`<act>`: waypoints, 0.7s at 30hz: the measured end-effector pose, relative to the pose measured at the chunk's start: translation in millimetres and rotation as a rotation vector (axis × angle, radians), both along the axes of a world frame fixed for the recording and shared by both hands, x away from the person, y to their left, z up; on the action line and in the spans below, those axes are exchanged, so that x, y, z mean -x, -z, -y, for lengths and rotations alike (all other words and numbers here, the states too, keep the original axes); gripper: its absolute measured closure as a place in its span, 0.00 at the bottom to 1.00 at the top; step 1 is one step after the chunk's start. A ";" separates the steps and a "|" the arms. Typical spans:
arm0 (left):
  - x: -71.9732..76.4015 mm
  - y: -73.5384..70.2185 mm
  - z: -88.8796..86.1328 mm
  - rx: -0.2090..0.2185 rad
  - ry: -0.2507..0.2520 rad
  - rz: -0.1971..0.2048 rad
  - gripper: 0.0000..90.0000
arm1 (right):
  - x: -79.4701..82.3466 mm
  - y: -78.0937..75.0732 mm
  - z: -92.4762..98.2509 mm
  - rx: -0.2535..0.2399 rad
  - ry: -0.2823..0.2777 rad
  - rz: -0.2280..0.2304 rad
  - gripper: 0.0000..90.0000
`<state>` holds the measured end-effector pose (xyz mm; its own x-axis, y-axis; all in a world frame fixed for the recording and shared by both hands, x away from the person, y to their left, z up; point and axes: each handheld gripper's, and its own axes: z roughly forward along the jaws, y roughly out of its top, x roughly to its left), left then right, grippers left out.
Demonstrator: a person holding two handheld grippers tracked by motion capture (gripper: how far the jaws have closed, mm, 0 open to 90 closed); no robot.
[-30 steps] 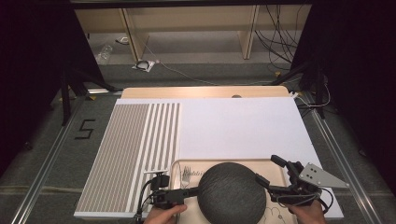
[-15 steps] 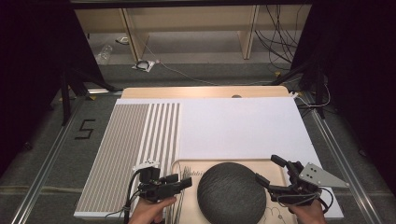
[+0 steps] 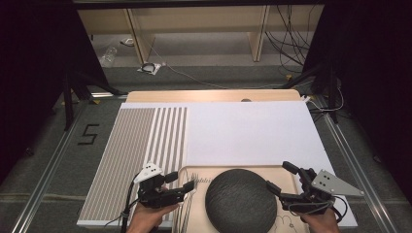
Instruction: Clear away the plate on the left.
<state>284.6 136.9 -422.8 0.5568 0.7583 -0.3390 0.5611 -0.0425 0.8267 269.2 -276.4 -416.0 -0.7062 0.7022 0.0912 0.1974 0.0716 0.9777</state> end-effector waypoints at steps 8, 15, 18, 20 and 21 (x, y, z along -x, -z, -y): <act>0.1 -1.6 -6.4 0.010 0.004 0.085 0.29 | -0.1 0.1 0.4 -0.006 -0.001 0.001 0.18; 2.4 -4.2 -10.4 -0.005 0.000 0.166 0.25 | -0.2 0.2 0.3 -0.004 -0.003 -0.001 0.18; 2.2 -4.2 -12.4 -0.013 -0.007 0.182 0.24 | 0.2 0.0 0.3 -0.001 -0.002 -0.003 0.18; 2.0 -4.2 -14.3 -0.018 -0.009 0.196 0.23 | 0.1 0.1 0.3 -0.004 -0.003 -0.001 0.18; 2.0 -4.5 -15.1 -0.019 -0.010 0.200 0.23 | 0.1 0.1 0.3 -0.004 -0.003 -0.001 0.18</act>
